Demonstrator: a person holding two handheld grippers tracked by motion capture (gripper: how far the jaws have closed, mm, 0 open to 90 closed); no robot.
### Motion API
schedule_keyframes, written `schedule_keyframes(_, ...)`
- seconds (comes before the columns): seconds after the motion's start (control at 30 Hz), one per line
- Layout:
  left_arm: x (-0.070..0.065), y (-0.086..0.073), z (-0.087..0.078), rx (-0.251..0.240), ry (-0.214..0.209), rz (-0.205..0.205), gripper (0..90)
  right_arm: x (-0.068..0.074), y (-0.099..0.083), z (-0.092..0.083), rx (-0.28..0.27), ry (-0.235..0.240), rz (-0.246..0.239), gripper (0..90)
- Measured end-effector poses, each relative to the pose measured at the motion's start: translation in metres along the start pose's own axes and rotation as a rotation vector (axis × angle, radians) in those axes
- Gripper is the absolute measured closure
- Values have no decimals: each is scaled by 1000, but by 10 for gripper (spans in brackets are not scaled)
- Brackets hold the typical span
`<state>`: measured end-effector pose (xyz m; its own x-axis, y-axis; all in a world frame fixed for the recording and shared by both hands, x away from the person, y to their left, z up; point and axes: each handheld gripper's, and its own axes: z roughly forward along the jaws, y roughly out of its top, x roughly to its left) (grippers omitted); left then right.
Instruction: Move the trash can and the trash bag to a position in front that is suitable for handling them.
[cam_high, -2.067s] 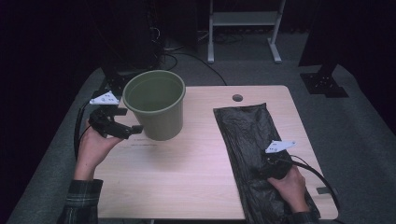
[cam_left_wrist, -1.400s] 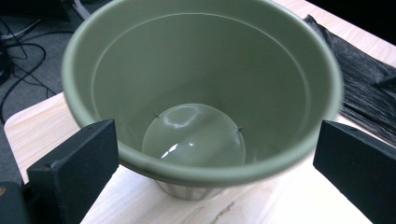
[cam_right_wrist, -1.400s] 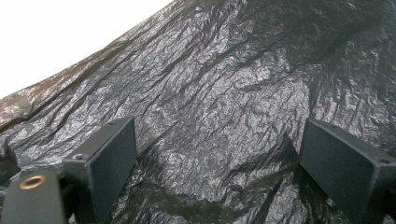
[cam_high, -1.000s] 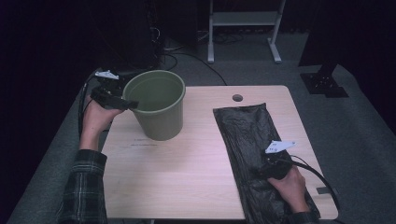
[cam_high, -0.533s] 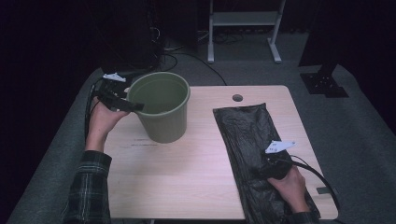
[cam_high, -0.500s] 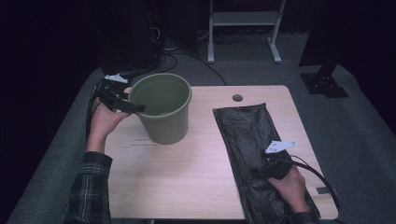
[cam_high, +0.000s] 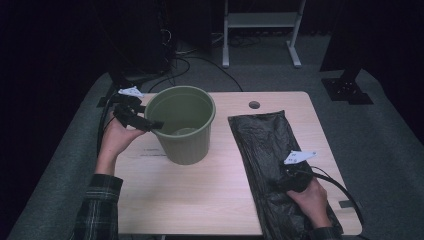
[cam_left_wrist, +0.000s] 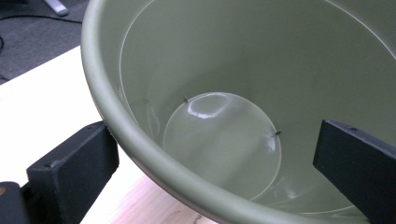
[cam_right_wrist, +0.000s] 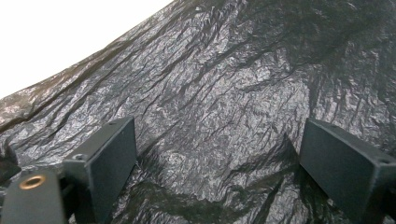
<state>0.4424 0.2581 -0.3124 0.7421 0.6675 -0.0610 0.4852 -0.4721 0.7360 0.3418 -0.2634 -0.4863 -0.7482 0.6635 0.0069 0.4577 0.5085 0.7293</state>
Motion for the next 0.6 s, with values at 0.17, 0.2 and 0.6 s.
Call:
schedule_keyframes(0.17, -10, -3, 0, -12, -22, 14, 0, 0, 0, 0, 0, -1, 0, 97)
schedule_keyframes(0.2, -12, -3, 0, -16, -26, 12, 0, 0, 0, 0, 0, -1, 0, 97)
schedule_keyframes(0.6, -38, -9, 0, -43, -62, 27, 0, 0, 0, 0, -1, -3, 2, 98)
